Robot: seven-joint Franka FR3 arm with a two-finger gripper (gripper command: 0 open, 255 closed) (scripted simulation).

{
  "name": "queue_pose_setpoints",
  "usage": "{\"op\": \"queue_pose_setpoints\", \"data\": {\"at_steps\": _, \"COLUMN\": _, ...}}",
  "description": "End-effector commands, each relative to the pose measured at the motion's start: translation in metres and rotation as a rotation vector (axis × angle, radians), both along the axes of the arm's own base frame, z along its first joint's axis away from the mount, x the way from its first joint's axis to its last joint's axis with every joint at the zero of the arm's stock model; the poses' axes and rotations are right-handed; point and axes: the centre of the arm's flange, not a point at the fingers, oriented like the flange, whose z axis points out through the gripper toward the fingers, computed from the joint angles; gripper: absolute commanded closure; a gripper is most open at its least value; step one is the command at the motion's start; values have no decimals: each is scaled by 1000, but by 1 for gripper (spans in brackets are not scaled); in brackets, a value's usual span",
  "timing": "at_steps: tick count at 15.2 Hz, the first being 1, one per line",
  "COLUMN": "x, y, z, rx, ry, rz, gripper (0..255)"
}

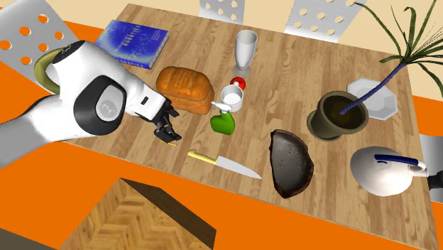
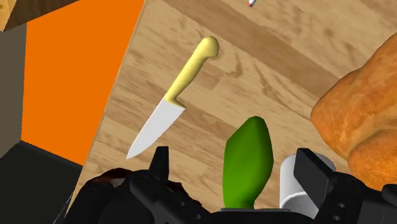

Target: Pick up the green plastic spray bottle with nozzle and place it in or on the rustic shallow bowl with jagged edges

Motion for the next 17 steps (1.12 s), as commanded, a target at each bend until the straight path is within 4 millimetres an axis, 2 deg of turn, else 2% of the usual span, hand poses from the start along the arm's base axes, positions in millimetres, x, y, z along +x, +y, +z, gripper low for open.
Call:
{"op": "queue_pose_setpoints", "data": {"at_steps": 1, "x": 22, "y": 1, "z": -15, "rx": -8, "ry": -39, "rz": -88, "gripper": 0}}
{"op": "queue_pose_setpoints", "data": {"at_steps": 5, "x": 69, "y": -6, "z": -39, "rx": -27, "ry": -106, "rz": -248, "gripper": 0}}
{"op": "queue_pose_setpoints", "data": {"at_steps": 10, "x": 126, "y": -26, "z": -65, "rx": -50, "ry": -191, "rz": -449, "gripper": 0}}
{"op": "queue_pose_setpoints", "data": {"at_steps": 11, "x": 132, "y": -29, "z": -68, "rx": -53, "ry": -200, "rz": -471, "gripper": 0}}
{"op": "queue_pose_setpoints", "data": {"at_steps": 17, "x": 137, "y": -44, "z": -95, "rx": -53, "ry": -200, "rz": -471, "gripper": 0}}
